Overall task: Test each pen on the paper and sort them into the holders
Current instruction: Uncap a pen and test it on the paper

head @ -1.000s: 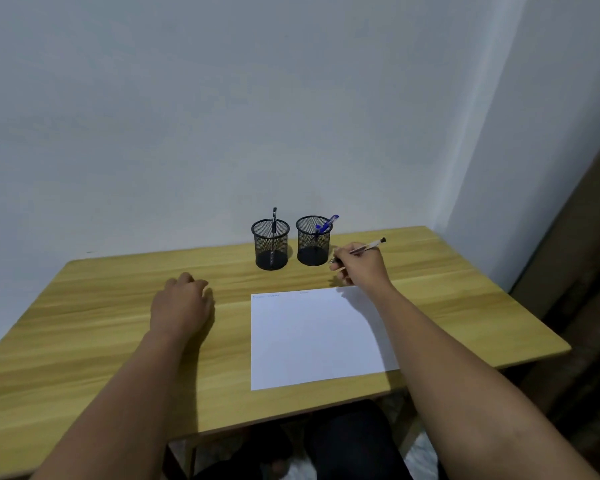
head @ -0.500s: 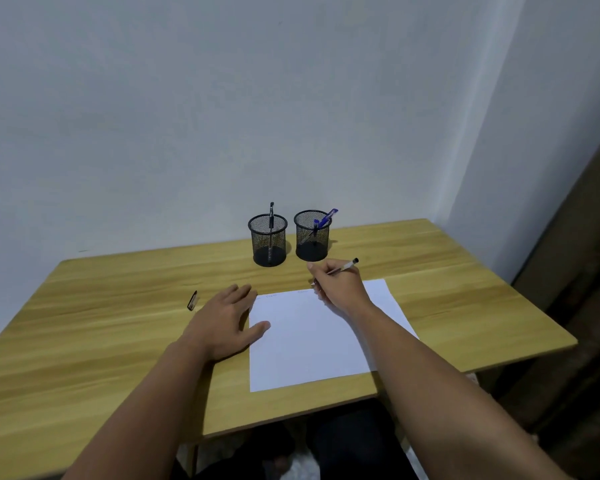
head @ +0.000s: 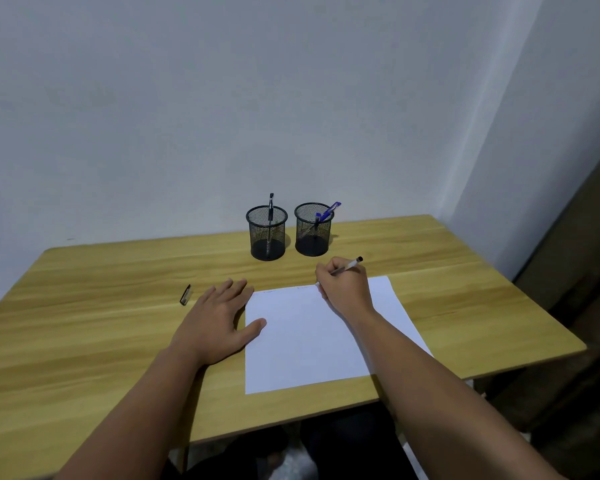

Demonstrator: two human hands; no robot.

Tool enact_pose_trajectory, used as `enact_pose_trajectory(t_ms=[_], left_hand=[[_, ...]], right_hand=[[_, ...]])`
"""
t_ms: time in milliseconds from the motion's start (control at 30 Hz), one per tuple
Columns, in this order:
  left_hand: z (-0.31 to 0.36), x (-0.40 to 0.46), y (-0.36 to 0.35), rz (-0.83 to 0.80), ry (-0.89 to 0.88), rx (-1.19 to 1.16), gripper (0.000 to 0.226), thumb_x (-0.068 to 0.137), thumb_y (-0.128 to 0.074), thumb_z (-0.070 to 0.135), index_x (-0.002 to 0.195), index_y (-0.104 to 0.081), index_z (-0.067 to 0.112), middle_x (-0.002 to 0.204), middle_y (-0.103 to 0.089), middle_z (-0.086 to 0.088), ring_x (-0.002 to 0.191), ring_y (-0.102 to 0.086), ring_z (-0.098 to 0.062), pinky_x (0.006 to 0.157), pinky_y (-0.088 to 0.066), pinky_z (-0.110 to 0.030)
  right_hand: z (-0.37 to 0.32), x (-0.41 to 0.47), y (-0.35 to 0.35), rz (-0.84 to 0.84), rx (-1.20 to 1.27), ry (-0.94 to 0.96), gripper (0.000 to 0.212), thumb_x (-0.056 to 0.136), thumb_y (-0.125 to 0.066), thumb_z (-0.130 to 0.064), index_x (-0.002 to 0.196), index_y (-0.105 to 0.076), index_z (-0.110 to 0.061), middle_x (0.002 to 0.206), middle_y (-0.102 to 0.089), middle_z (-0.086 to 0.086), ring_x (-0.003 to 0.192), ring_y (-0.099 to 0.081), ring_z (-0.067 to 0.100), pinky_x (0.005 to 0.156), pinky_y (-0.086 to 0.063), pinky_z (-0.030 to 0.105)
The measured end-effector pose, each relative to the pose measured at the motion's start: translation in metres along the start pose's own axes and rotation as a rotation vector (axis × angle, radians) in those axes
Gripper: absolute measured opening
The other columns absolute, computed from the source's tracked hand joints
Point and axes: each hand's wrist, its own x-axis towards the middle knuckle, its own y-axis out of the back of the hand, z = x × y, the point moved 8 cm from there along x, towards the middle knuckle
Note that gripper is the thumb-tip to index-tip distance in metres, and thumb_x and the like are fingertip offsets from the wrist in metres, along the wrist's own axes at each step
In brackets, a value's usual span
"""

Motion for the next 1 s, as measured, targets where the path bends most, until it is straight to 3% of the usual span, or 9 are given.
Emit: enact_pose_trajectory(t_ms=[200,433,567,833,1000], left_hand=[[-0.0003,0.0006,0.0017,0.01,0.0,-0.014,0.087,0.085,-0.033,0.079,0.159,-0.029,0.033,0.167,-0.021,0.011,0.156,-0.012,-0.012,0.127,-0.01,-0.039],[-0.0007,0.0008,0.001,0.016,-0.001,-0.009,0.087,0.084,-0.032,0.08,0.157,-0.034,0.033,0.167,-0.022,0.01,0.156,-0.013,-0.012,0.127,-0.01,-0.039],[-0.0005,0.0004,0.0011,0.013,0.004,-0.008,0.087,0.083,-0.031,0.081,0.157,-0.035,0.034,0.167,-0.021,0.012,0.156,-0.011,-0.01,0.127,-0.009,-0.037],[0.0003,0.0001,0.0022,0.001,0.008,-0.006,0.088,0.083,-0.03,0.081,0.157,-0.033,0.035,0.168,-0.02,0.012,0.156,-0.01,-0.009,0.127,-0.008,-0.036],[0.0007,-0.001,0.0021,-0.003,0.01,-0.007,0.088,0.082,-0.03,0.081,0.157,-0.032,0.035,0.168,-0.019,0.013,0.156,-0.009,-0.009,0.127,-0.006,-0.035]], right_hand=[[0.0001,0.0009,-0.003,-0.025,0.003,0.003,0.042,0.096,-0.074,-0.02,0.067,-0.052,0.002,0.058,-0.06,0.017,0.055,-0.06,0.024,0.056,-0.045,0.035],[-0.0014,0.0017,-0.0039,-0.032,-0.041,0.031,0.042,0.094,-0.077,-0.023,0.06,-0.055,-0.007,0.053,-0.059,0.011,0.051,-0.059,0.022,0.054,-0.044,0.034],[-0.0028,0.0003,-0.0037,-0.03,-0.072,0.034,0.04,0.093,-0.077,-0.023,0.069,-0.058,0.002,0.055,-0.057,0.017,0.046,-0.057,0.015,0.054,-0.045,0.032],[0.0005,0.002,-0.0051,-0.031,-0.047,0.017,0.04,0.087,-0.078,-0.03,0.067,-0.056,-0.003,0.056,-0.057,0.014,0.054,-0.059,0.023,0.059,-0.048,0.038],[-0.0028,0.0005,-0.0039,-0.023,-0.045,0.037,0.037,0.09,-0.072,-0.018,0.071,-0.052,0.006,0.067,-0.054,0.036,0.057,-0.054,0.026,0.056,-0.049,0.032]])
